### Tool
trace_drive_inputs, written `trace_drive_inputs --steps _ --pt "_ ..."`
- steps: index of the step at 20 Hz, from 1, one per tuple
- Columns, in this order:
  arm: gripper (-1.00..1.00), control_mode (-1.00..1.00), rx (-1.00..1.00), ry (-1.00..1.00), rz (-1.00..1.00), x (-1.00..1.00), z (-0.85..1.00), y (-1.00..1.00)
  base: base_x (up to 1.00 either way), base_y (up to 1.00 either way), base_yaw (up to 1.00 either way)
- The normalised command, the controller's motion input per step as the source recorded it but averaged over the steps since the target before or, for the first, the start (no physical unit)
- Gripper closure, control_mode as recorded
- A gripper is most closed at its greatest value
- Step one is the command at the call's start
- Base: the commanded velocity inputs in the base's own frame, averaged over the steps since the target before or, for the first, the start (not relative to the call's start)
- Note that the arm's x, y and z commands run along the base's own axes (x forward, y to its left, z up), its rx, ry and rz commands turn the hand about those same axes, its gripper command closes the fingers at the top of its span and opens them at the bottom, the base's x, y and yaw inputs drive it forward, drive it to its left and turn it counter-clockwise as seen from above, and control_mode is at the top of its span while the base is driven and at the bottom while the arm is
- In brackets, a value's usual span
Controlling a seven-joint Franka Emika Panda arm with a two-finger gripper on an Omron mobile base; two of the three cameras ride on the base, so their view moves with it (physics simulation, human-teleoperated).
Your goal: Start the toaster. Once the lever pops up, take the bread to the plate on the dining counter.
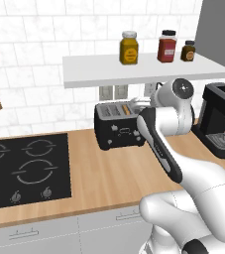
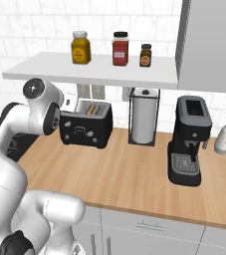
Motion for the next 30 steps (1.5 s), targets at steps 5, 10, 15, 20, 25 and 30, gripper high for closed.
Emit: trace_drive_inputs --steps 5,10,15,20,25,30 --pt "-1.00 -1.00 0.00 0.00 0.00 0.00 0.00 0.00 0.00 0.00 0.00" --pt "-1.00 -1.00 0.00 0.00 0.00 0.00 0.00 0.00 0.00 0.00 0.00" --pt "-1.00 -1.00 0.00 0.00 0.00 0.00 0.00 0.00 0.00 0.00 0.00" --pt "-1.00 -1.00 0.00 0.00 0.00 0.00 0.00 0.00 0.00 0.00 0.00" --pt "-1.00 -1.00 0.00 0.00 0.00 0.00 0.00 0.00 0.00 0.00 0.00" --pt "-1.00 -1.00 0.00 0.00 0.00 0.00 0.00 0.00 0.00 0.00 0.00"
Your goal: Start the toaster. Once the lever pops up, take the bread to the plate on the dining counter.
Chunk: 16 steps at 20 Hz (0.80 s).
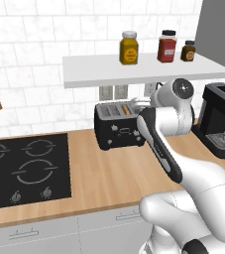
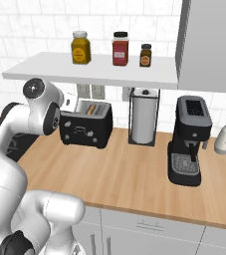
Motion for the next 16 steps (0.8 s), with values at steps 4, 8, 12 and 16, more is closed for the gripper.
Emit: trace_drive_inputs --steps 4,8,12,16 --pt "-1.00 -1.00 0.00 0.00 0.00 0.00 0.00 0.00 0.00 0.00 0.00" --pt "-1.00 -1.00 0.00 0.00 0.00 0.00 0.00 0.00 0.00 0.00 0.00" --pt "-1.00 -1.00 0.00 0.00 0.00 0.00 0.00 0.00 0.00 0.00 0.00" --pt "-1.00 -1.00 0.00 0.00 0.00 0.00 0.00 0.00 0.00 0.00 0.00"
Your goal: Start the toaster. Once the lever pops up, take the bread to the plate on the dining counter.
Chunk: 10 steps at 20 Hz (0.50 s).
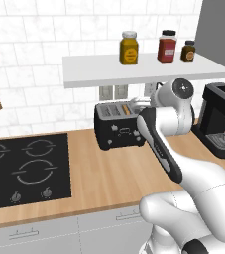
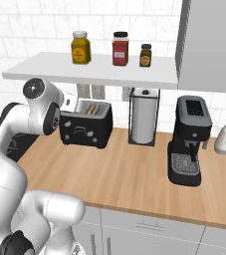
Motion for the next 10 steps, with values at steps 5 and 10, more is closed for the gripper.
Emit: trace_drive_inputs --steps 5,10 --pt "-1.00 -1.00 0.00 0.00 0.00 0.00 0.00 0.00 0.00 0.00 0.00" --pt "-1.00 -1.00 0.00 0.00 0.00 0.00 0.00 0.00 0.00 0.00 0.00"
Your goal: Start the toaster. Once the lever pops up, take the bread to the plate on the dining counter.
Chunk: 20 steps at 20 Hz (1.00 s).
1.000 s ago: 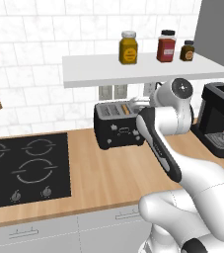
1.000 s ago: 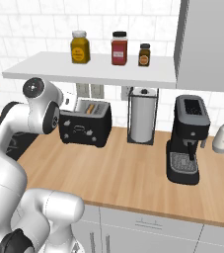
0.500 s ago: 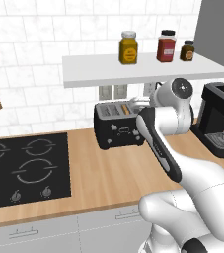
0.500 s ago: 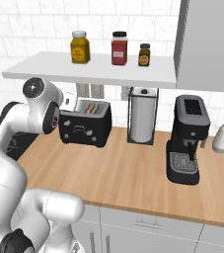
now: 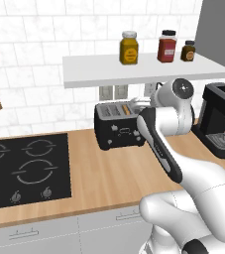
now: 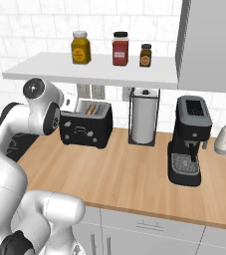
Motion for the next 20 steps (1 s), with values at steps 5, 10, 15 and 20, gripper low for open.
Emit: trace_drive_inputs --steps 5,10,15,20 --pt "-1.00 -1.00 0.00 0.00 0.00 0.00 0.00 0.00 0.00 0.00 0.00" --pt "-1.00 -1.00 0.00 0.00 0.00 0.00 0.00 0.00 0.00 0.00 0.00" --pt "-1.00 -1.00 0.00 0.00 0.00 0.00 0.00 0.00 0.00 0.00 0.00" --pt "-1.00 -1.00 0.00 0.00 0.00 0.00 0.00 0.00 0.00 0.00 0.00"
